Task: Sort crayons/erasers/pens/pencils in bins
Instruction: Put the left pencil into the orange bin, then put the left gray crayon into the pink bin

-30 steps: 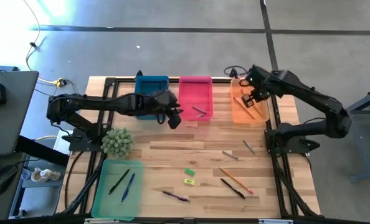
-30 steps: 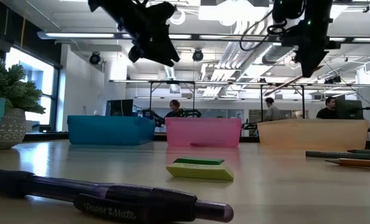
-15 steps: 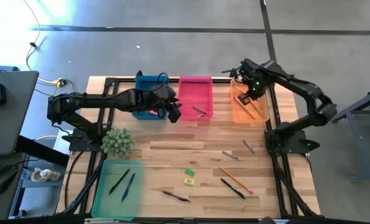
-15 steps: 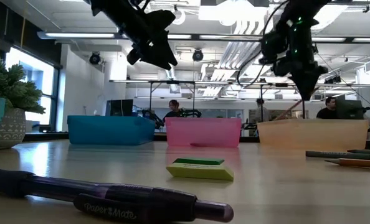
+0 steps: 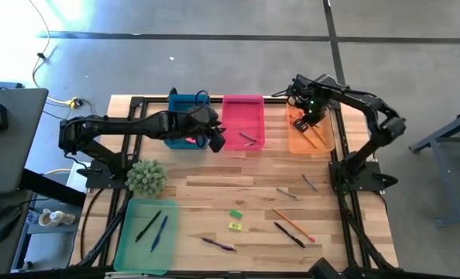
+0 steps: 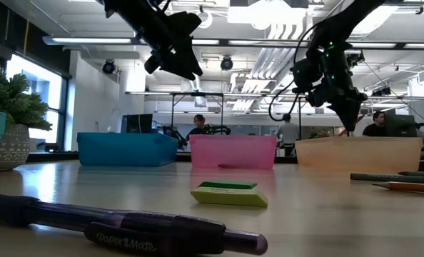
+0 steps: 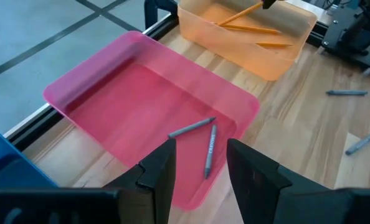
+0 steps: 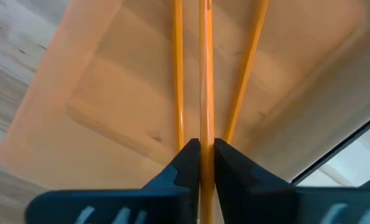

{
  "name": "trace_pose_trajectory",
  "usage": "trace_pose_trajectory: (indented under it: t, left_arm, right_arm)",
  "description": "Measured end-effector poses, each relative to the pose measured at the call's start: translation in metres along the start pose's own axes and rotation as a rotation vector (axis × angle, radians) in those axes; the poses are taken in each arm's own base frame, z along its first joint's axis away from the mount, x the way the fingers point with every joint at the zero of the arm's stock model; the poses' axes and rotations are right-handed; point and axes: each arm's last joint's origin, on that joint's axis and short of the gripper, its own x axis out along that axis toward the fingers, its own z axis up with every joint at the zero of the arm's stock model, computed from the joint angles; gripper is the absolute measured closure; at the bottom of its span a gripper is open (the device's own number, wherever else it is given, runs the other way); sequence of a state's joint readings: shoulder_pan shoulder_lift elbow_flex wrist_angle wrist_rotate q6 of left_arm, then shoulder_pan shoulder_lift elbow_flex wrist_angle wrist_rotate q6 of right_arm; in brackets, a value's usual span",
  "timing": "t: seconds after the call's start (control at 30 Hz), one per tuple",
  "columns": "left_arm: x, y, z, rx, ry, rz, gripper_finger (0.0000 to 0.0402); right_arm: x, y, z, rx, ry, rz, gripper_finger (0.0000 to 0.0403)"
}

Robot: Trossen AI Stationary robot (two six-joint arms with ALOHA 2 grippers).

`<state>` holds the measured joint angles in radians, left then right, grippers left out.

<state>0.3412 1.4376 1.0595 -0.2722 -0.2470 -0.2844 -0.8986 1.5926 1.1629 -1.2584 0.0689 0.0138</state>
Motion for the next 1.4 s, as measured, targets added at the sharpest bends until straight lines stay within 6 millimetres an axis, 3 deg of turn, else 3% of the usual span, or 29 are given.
trace_pose_trajectory:
  t: [0.33, 0.57, 0.7, 1.0, 1.4]
  left_arm:
    - [0.0, 0.001, -0.003, 0.009, 0.033, 0.014, 0.0256]
    - [-0.002, 0.005, -0.014, 0.006, 0.135, 0.071, 0.0219]
    - [-0.008, 0.006, -0.009, 0.015, 0.183, 0.087, 0.0195]
    - [-0.023, 0.002, 0.003, 0.078, 0.277, 0.011, 0.0186]
    - [-0.043, -0.035, -0.027, 0.217, 0.469, -0.088, 0.0187]
  right_arm:
    - [-0.003, -0.001, -0.003, 0.031, -0.006, -0.029, 0.0266]
    - [-0.024, 0.001, -0.019, 0.051, -0.094, -0.015, 0.0254]
    - [-0.041, 0.009, -0.034, 0.042, -0.174, 0.074, 0.0259]
    - [-0.066, 0.05, -0.067, -0.024, -0.281, 0.164, 0.0261]
    - [-0.067, 0.123, -0.104, -0.206, -0.267, 0.186, 0.0261]
